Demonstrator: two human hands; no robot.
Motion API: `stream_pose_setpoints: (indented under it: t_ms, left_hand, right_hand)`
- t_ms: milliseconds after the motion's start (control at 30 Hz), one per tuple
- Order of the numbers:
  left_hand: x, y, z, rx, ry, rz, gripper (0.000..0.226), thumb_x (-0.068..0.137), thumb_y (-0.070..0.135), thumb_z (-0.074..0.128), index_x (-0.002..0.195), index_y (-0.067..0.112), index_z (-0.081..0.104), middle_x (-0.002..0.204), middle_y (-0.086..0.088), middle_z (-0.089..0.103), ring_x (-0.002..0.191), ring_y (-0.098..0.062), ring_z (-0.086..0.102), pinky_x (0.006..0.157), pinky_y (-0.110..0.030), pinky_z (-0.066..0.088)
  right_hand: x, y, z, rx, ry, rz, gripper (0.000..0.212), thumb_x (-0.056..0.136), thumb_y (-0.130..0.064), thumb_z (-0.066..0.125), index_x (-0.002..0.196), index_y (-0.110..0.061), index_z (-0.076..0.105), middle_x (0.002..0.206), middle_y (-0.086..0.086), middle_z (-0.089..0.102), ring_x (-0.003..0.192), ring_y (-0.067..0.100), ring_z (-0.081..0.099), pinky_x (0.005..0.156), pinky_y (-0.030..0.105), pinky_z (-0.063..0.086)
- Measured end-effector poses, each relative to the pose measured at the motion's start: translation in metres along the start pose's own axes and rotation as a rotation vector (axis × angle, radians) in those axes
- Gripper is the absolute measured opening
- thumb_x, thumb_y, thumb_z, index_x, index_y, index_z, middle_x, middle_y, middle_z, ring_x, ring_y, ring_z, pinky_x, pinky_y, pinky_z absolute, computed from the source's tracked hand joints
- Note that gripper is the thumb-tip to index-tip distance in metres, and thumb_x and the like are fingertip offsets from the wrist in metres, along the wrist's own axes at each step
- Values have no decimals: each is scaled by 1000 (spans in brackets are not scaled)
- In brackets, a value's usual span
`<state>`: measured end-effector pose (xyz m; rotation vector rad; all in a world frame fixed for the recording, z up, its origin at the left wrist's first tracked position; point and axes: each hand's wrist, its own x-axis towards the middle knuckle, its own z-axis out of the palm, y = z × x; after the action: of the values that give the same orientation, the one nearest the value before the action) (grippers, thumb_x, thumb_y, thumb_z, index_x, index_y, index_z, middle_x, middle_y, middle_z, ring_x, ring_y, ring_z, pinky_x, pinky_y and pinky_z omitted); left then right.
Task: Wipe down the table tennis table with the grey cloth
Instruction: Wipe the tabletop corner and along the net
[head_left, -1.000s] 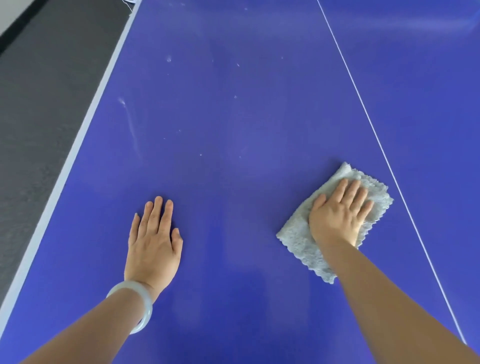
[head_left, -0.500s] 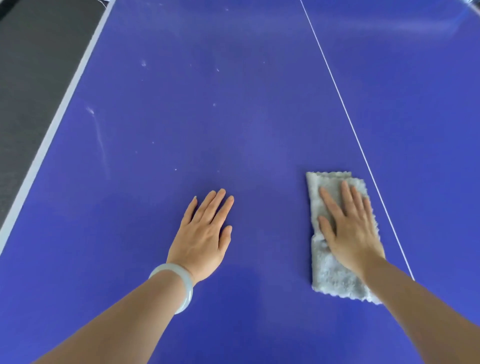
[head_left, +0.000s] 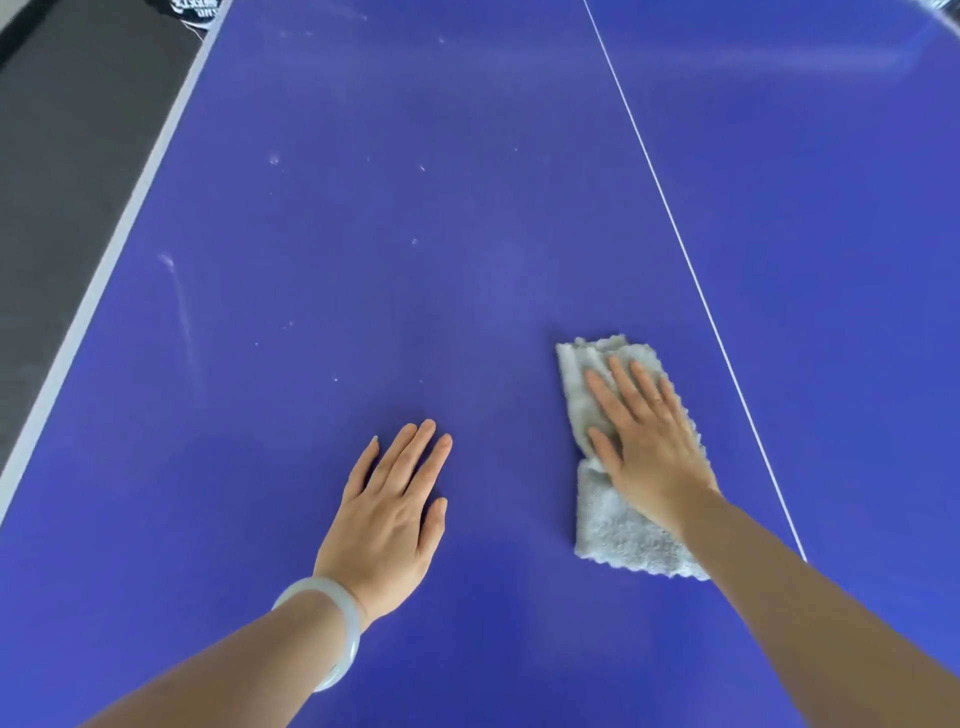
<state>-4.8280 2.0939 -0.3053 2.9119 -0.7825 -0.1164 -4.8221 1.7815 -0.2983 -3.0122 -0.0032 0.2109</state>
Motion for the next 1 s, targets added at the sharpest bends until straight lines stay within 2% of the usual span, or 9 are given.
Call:
stream_pose_setpoints:
  t_ms: [133,233,433,533,600,700,800,867,1000]
  left_hand:
    - [0,2,-1,0,-24,-10,58,103,37,23,158,19,21,164,1,21,151,-15,18,120,-44,19]
    - [1,2,-2,10,-41,-20,58,103,37,23,158,19,20,164,1,20,151,-15,17,120,-44,18]
    - [0,2,-4,15,-44,-12,57,103,36,26,157,19,22,164,1,20,151,-15,19,120,-43,18]
    - [1,2,-4,22,-40,-9,57,103,36,26,157,18,24,164,0,22,150,-16,21,120,-43,18]
    - [2,2,-4,11,-38,-10,57,103,36,27,157,18,24,164,1,21,151,-15,19,120,-43,18]
    - [2,4,-5,-2,-48,-28,58,102,36,28,157,19,23,164,2,20,151,-14,18,120,-43,18]
    - [3,4,-6,12,-62,-40,58,102,37,27,157,19,23,164,2,19,151,-14,17,120,-43,17]
    - [2,5,-8,4,-76,-50,58,101,37,28,157,19,24,164,2,19,151,-14,17,120,-42,16]
    - [2,6,-10,7,-85,-54,58,102,38,30,157,19,26,165,3,17,151,-13,15,121,-42,15]
  right_hand:
    - [48,56,-16,55,75,420,67,100,-46,22,160,-21,5,167,3,-1,154,20,-7,124,42,-7]
    - [100,31,-21,115,96,509,66,101,-44,23,160,-19,7,167,7,-3,153,26,-9,123,45,-8]
    - [103,-93,-7,19,14,-201,64,101,-46,16,159,-25,-1,167,-3,-6,153,19,-14,123,40,-11]
    - [68,-68,-2,-24,-51,-442,65,98,-50,9,159,-26,7,166,-6,-1,153,16,-7,124,39,-7]
    - [81,-18,-10,-34,0,-316,64,99,-49,9,159,-26,8,166,-6,4,154,14,-4,125,39,-4]
    - [124,42,-27,4,67,140,65,100,-46,15,160,-22,8,167,1,3,154,18,-3,124,42,-4]
    - [163,22,-32,94,100,421,64,102,-41,20,160,-17,8,167,6,0,154,24,-6,123,48,-6]
    - [174,-25,-27,112,91,324,63,102,-40,21,160,-17,7,167,7,0,154,27,-6,123,47,-7]
    - [138,-117,-6,9,26,-238,62,103,-42,13,160,-22,1,167,0,-3,153,23,-9,123,42,-9]
